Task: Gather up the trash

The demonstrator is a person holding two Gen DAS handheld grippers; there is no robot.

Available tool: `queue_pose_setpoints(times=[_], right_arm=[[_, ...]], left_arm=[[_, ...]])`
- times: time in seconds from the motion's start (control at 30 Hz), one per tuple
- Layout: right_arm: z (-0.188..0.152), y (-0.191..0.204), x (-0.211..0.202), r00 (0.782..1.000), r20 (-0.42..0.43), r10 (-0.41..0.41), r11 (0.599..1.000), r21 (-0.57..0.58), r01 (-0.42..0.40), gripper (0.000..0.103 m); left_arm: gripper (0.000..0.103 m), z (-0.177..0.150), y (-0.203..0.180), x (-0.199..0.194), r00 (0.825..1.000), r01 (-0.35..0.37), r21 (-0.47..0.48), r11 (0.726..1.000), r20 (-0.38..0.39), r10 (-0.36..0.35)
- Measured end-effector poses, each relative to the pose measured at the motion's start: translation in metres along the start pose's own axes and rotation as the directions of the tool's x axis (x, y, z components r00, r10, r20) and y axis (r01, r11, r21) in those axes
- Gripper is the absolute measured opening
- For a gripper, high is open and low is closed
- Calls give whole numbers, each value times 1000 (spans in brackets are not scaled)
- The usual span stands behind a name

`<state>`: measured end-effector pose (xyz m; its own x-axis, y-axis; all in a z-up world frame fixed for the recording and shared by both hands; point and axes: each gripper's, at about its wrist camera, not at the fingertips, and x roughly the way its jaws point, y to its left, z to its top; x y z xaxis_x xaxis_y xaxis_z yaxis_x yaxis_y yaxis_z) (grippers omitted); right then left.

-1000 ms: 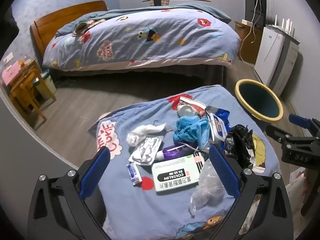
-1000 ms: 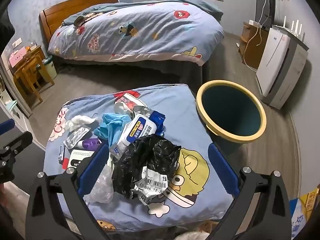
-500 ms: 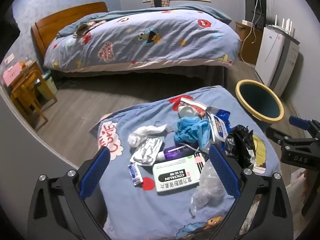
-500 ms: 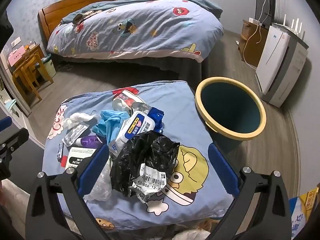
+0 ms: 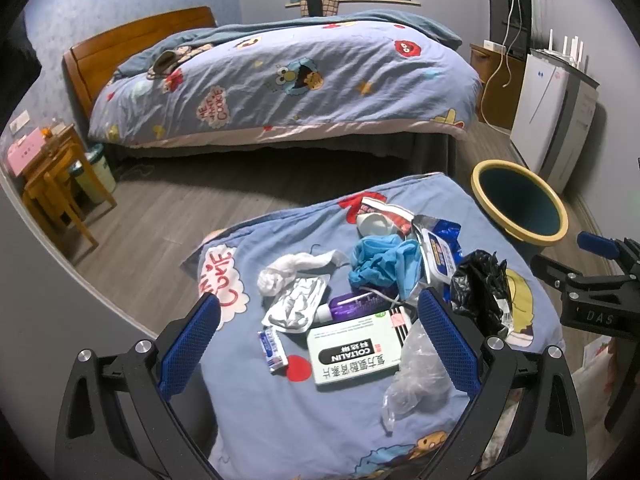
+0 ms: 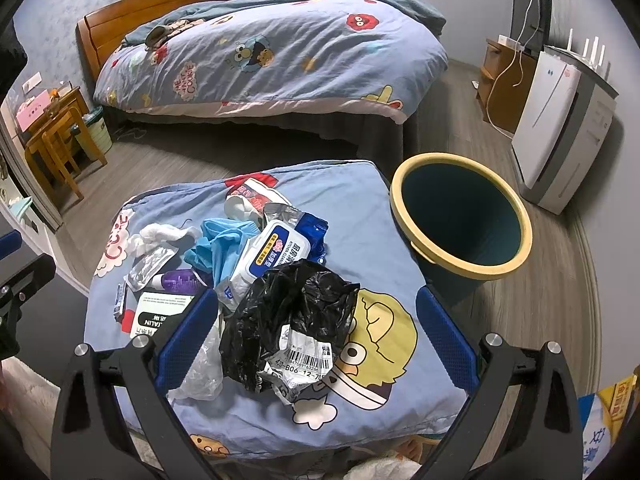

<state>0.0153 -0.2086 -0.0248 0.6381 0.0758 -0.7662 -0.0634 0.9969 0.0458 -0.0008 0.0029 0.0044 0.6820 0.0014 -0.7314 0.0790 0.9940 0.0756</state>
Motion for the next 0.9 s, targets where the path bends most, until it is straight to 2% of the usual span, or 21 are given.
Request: queue_pose_setpoints(times=[0.9], right_arm=[[0, 0, 1, 1000, -3, 0, 1000, -2, 0, 97]], left_arm=[[98, 0, 1, -3, 1000, -6, 5, 1000, 2, 6]])
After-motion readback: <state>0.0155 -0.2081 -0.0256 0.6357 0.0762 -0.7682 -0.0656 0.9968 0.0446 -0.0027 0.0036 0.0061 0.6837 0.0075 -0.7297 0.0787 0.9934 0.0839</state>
